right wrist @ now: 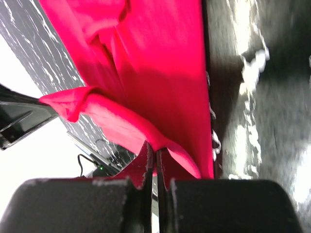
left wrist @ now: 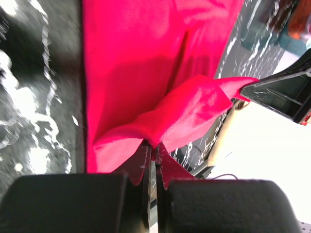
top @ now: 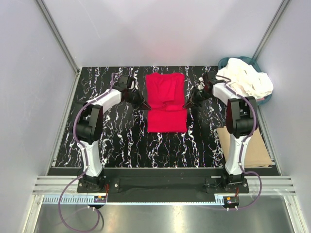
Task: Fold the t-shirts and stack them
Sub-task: Fold the tshirt
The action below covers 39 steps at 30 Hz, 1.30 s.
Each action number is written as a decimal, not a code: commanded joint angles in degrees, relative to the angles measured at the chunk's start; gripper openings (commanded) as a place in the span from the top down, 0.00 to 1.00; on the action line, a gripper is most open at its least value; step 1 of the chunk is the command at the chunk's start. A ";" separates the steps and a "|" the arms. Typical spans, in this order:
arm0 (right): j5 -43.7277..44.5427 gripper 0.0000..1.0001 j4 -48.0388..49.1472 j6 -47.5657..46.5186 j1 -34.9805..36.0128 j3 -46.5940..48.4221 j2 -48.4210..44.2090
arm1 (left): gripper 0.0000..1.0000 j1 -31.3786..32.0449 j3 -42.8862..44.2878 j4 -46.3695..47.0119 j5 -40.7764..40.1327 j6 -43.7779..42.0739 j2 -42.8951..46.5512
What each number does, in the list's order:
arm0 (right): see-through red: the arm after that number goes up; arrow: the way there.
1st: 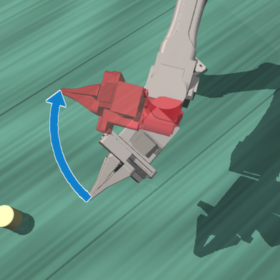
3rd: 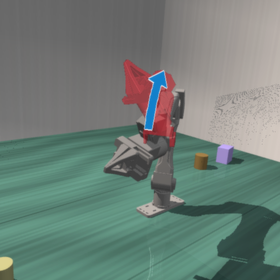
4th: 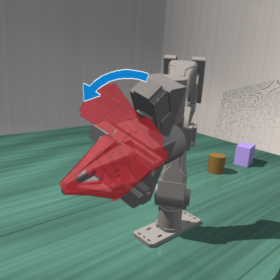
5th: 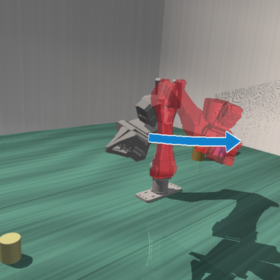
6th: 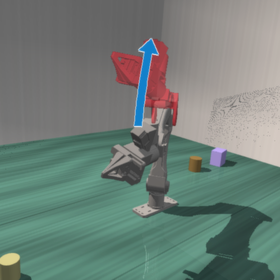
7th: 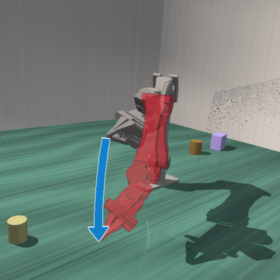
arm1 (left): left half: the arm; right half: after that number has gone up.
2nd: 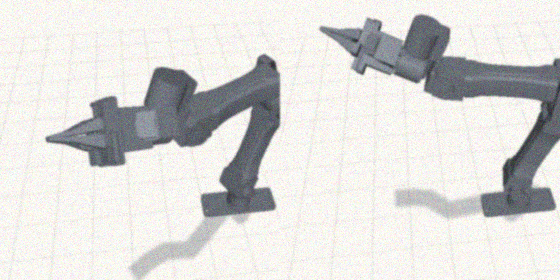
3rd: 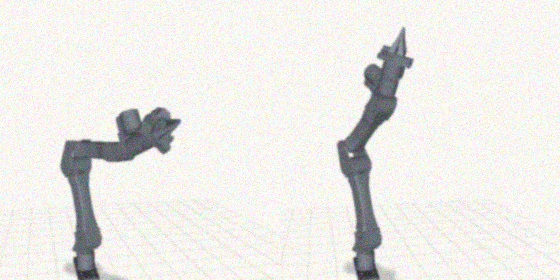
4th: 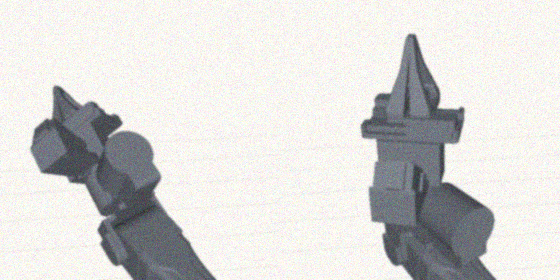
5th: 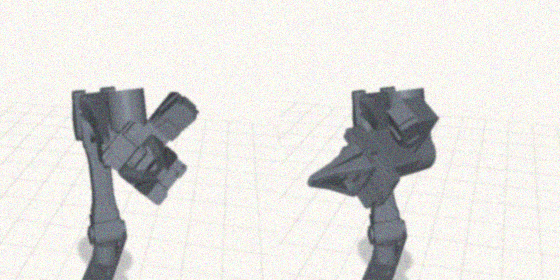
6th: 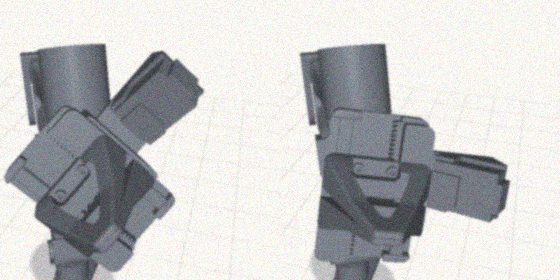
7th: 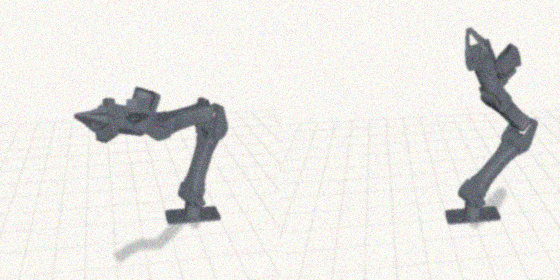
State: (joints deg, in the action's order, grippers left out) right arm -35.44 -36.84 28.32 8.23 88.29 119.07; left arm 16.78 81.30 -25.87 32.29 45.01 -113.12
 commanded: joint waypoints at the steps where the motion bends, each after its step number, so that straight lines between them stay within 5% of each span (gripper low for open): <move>1: -1.83 1.00 -2.09 -1.60 -0.23 6.18 2.57 | 1.00 -1.31 3.69 0.20 2.25 -0.46 -2.19; 18: -3.06 0.96 -4.91 -2.48 -0.58 13.22 9.87 | 0.96 -2.54 10.37 -0.76 3.65 0.51 -10.19; 23: -2.00 0.87 -5.35 -3.35 -1.02 14.97 11.18 | 0.75 -2.71 13.00 -3.66 1.37 -3.08 -10.72; 28: -0.51 0.65 -8.86 -5.81 -2.52 19.19 12.24 | 0.50 -4.12 18.02 -13.76 -6.36 -13.18 -8.44; 31: 2.04 0.56 -11.31 -8.09 -2.60 21.13 10.84 | 0.48 -4.65 16.71 -14.82 -7.33 -15.21 -4.75; 39: 6.25 0.58 -8.27 -8.90 0.73 9.02 -0.57 | 0.58 2.72 10.11 -9.83 -0.13 -13.11 0.09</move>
State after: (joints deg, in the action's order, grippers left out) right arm -31.88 -46.19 20.49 6.33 101.60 126.82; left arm 15.05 93.19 -38.39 29.04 32.64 -115.81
